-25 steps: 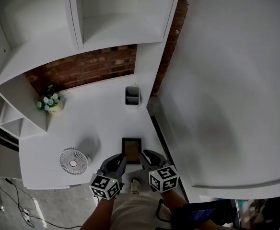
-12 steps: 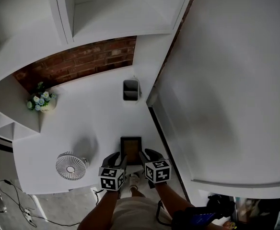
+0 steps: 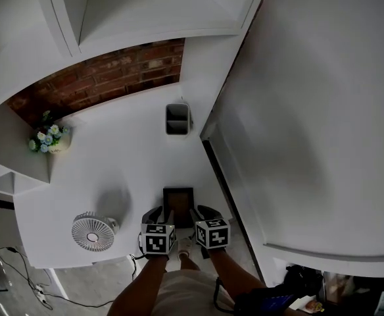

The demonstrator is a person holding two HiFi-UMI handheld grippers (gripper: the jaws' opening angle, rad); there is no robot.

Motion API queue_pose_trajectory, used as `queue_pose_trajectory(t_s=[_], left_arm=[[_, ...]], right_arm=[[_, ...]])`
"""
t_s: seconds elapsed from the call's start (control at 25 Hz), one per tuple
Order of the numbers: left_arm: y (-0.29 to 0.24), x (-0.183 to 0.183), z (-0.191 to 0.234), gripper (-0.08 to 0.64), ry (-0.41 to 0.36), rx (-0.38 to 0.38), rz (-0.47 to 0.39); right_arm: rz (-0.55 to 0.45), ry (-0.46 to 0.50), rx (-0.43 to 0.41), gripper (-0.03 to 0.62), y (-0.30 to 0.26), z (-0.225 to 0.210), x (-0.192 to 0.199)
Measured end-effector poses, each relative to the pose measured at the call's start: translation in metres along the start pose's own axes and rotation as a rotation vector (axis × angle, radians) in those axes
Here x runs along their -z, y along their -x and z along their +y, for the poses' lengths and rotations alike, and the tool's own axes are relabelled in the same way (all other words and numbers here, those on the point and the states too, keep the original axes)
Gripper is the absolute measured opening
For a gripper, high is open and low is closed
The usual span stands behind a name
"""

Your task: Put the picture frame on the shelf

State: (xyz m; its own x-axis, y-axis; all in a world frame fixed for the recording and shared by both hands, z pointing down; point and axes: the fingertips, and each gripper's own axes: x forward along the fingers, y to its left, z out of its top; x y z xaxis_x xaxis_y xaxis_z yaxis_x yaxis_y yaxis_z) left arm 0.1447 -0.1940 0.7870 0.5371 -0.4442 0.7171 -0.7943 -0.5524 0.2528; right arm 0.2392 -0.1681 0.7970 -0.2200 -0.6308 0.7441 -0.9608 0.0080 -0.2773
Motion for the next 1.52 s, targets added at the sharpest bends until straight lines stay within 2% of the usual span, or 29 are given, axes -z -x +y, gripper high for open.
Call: queue_pose_trajectory(t_s=[0.4,0.72,1.52], left_arm=[[-0.014,0.016,0.011,0.123,-0.004,-0.058,0.078],[-0.02,0.026,0.009,0.101,-0.018,-0.063,0.119],[-0.017,0.022,0.009,0.08,0.063,-0.054,0.102]], right_arm=[[0.059,0.013,0.001,0.115,-0.017,-0.001,0.01],[0.096,0.022,-0.004,0.111,-0.022,-0.001,0.018],[0.09,-0.021,-0.012,0.086,-0.023,-0.001,0.018]])
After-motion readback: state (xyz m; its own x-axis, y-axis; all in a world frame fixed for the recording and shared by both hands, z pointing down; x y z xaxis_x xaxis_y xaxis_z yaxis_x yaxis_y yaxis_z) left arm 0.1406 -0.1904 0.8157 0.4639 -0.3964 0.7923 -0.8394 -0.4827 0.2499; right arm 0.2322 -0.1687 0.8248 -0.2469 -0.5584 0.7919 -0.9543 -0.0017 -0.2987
